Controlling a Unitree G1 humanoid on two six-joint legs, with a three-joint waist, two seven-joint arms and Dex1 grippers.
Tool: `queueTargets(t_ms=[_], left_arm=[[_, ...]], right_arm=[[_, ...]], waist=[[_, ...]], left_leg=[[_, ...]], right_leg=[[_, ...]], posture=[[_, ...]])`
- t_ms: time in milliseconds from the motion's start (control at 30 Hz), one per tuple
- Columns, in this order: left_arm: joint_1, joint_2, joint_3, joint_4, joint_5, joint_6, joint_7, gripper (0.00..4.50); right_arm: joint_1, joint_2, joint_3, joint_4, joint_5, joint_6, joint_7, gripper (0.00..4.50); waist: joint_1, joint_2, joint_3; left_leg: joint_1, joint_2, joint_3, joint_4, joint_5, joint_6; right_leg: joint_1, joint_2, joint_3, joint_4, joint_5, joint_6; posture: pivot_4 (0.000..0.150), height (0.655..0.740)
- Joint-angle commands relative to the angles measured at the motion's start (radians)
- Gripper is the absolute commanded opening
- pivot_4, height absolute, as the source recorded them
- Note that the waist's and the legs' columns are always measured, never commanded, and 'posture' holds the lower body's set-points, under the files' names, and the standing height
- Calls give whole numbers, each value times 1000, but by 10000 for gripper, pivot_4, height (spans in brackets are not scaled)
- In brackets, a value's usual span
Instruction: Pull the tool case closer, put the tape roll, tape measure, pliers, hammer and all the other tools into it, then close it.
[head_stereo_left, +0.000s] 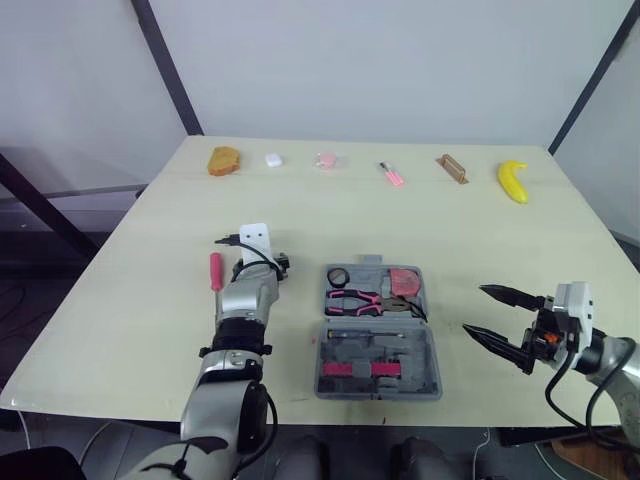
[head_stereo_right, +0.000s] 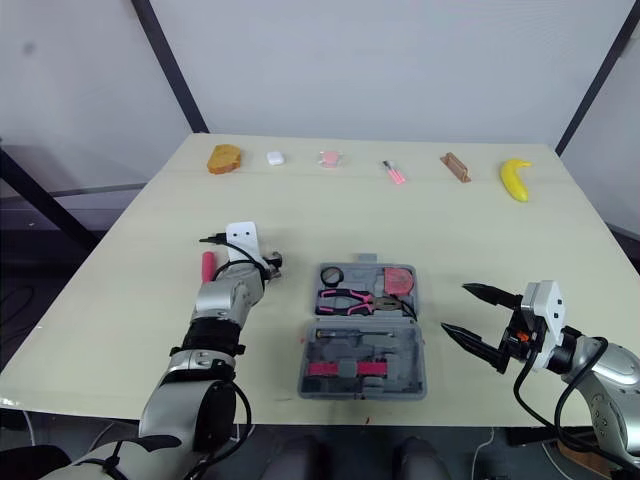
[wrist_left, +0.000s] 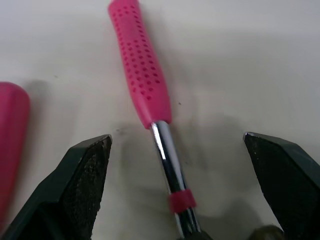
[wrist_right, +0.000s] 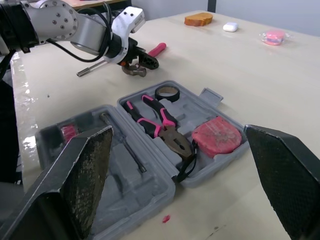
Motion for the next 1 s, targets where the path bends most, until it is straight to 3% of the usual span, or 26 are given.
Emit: queueTargets(t_ms=[33,233,400,633,833,1000], left_arm=[[-14,-14,1,8,14,-1,26,29508],[16,-26,3,-34,11,2,33,219],[72,-27,2,-125,3,28,14,219],[267,-10,-71,-515,-66,132,-190,219],[451,59,-77,-825,-115,293,-289,219],[639,197,-97,-1065,-118,401,-370,219]], right_arm=[[-4,-4,-14,-32,-3,-24,-12,45000],[-20,7,3,-24,-30,-47,-25,45000],[-35,9,15,-25,-28,-41,-26,45000],[-46,9,31,-46,-15,-21,-33,45000],[-34,-8,43,-76,16,0,3,45000],[-32,-58,69,-100,25,-1,94,45000]], waist=[[0,0,0],[-2,0,0],[-5,0,0],[-3,0,0],[-2,0,0],[-7,1,0]], left_leg=[[0,0,0,0,0,0],[0,0,0,0,2,-3],[0,0,1,0,2,-4],[0,0,0,-1,2,-4],[0,0,-1,-1,2,-4],[1,1,-4,-1,0,0]], right_leg=[[0,0,0,0,0,0],[0,0,0,0,0,0],[0,0,1,0,0,0],[0,0,1,-1,0,0],[0,0,1,0,0,0],[0,0,2,0,0,0]], posture=[[1500,7400],[1500,7400],[1500,7400],[1500,7400],[1500,7400],[1500,7400]])
